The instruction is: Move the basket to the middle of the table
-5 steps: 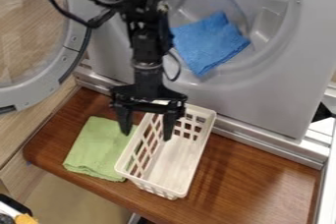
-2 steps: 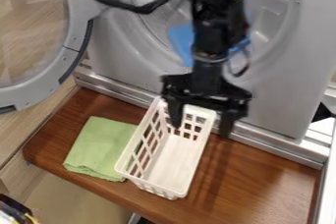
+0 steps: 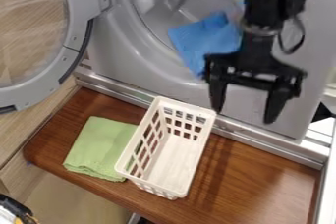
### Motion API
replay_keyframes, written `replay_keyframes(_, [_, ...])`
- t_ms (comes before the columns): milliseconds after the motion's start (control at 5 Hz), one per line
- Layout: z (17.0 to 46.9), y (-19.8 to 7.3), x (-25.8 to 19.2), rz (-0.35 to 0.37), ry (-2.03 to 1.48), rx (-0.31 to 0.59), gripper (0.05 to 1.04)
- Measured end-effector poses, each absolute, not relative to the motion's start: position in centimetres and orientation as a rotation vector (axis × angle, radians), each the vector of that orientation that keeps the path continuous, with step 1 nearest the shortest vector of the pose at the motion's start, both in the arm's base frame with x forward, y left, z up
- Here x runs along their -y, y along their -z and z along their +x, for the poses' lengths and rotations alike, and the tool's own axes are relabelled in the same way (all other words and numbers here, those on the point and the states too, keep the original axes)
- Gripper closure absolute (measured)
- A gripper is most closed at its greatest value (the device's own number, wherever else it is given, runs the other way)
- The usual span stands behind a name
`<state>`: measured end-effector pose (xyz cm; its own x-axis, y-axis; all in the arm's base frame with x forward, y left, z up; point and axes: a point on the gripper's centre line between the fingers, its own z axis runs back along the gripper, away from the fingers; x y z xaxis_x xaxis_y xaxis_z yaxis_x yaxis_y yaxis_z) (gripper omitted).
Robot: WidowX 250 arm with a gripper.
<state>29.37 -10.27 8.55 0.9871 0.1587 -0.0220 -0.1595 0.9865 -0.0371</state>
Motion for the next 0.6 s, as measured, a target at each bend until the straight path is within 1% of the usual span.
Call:
replay_keyframes(400, [29.9,-11.8,12.4,-0.046,-0.157,-0.027,0.083])
replay_keyframes(600, [30.0,-12.9,12.2,-0.017,-0.19,-0.033,0.083])
